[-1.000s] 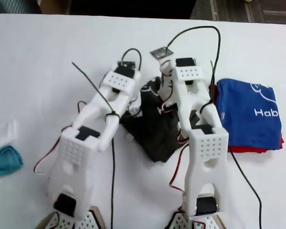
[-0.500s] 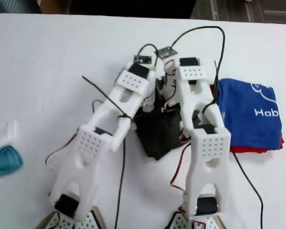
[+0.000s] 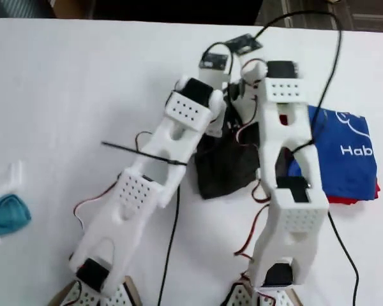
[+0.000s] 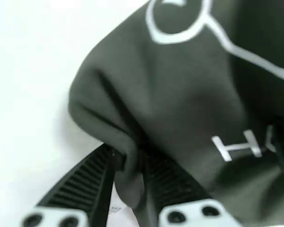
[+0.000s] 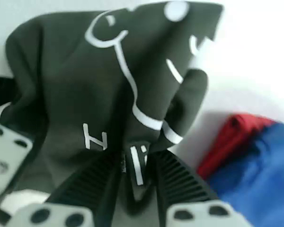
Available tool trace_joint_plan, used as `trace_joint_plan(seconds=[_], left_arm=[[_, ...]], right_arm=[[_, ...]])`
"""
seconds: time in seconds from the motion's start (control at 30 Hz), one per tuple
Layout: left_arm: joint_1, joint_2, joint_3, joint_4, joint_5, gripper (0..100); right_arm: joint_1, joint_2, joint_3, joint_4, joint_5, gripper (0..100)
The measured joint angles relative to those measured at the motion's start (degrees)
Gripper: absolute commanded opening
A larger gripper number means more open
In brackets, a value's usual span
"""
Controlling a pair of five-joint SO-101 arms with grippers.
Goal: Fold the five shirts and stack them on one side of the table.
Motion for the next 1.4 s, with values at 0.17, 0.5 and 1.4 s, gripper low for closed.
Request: trace_joint_plan(seconds=[0.17,0.5,1.4], left_arm=[[2.0,0.0,-7.6,0.0,-1.1,2],[4.7,-2.5,-11.7,0.0,-1.2,2],[9.8,-7.7,-5.7,-7.1,-4.3,2]], right_arm=[[2.5,-5.0,0.0,4.4,0.3,2.1],[2.5,-21.1,6.5,7.1,-1.5,2.1],[19.4,-42.5,28.0,0.1,3.3,2.1]])
